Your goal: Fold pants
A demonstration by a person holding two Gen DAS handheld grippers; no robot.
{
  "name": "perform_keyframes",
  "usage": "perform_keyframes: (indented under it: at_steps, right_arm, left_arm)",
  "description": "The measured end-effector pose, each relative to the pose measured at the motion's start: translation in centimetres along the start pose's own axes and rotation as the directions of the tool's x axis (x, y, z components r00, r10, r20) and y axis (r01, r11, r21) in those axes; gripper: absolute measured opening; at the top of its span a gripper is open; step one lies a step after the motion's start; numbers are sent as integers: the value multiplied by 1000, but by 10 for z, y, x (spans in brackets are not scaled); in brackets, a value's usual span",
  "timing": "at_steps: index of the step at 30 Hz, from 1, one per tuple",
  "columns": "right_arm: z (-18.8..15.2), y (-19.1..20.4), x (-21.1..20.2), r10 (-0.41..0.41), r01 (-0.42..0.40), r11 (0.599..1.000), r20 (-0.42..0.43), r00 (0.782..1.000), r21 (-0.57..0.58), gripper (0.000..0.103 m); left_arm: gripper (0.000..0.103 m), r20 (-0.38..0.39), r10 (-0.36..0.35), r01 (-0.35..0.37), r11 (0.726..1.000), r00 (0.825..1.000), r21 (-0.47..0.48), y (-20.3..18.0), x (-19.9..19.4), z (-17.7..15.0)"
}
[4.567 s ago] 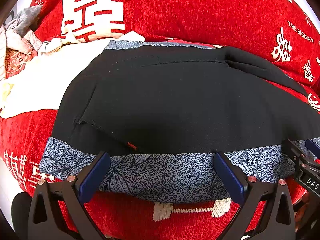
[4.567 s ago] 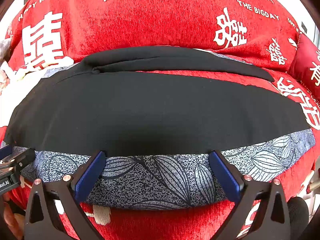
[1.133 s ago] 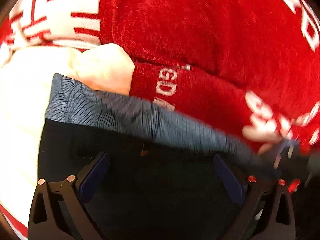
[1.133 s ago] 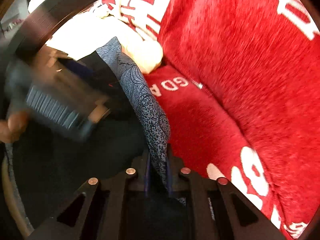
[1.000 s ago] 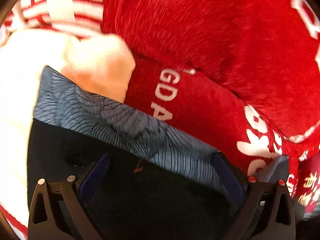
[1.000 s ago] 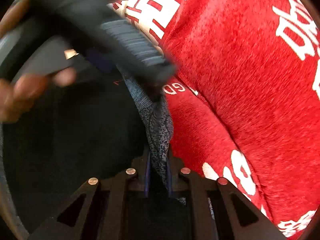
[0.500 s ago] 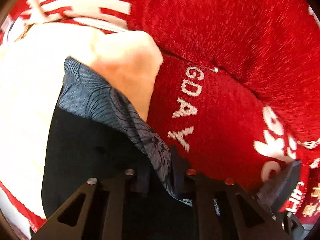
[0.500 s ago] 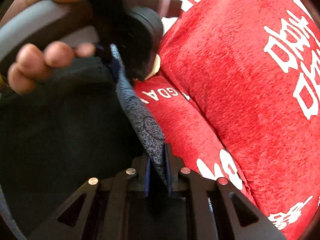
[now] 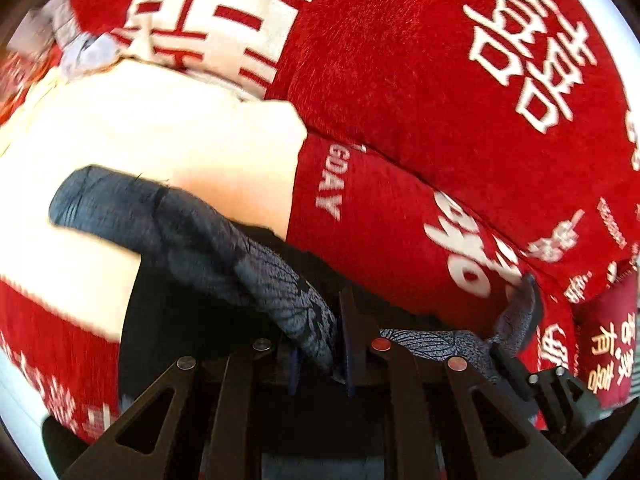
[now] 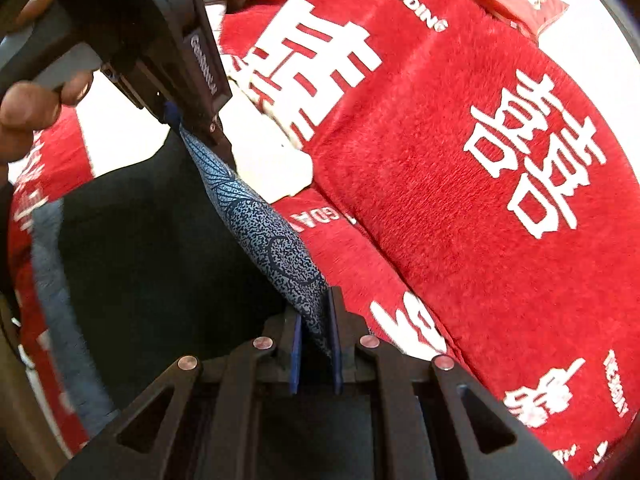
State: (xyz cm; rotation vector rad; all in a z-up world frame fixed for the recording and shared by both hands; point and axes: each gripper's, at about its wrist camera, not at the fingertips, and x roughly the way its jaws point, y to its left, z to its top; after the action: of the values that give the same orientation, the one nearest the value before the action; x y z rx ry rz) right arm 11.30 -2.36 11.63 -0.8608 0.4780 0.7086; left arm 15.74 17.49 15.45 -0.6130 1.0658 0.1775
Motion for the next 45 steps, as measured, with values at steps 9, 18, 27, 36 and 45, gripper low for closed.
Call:
perform_keyframes:
  at_steps: [9,18,27,36,45]
  right_arm:
    - [-58,118,-22,-66,59,995,-91,994,-76,13]
    - [-72,151,-24,-147,126,979,-123,981,-161,26]
    - [-38,53,-69,66,-57,965,-25,998,255,80]
    - [-65,42,13,156,-20,875,-243,957,484,80]
    - [-105,-28,-48,119,6,731,-136,984,683,81]
  left_arm:
    - [18,-53,-54,50,997,997,-62,57,13,-106]
    - [18,-68,-66,59,993,995,-99,84,19,-142]
    - [18,-3,4,-4,1000,1000,-30,70,-17,-137]
    - [103,51,119,-120,993,992,15,37,8,-117]
    - [103,-52,234,-228,968,971,101,28,48,-135]
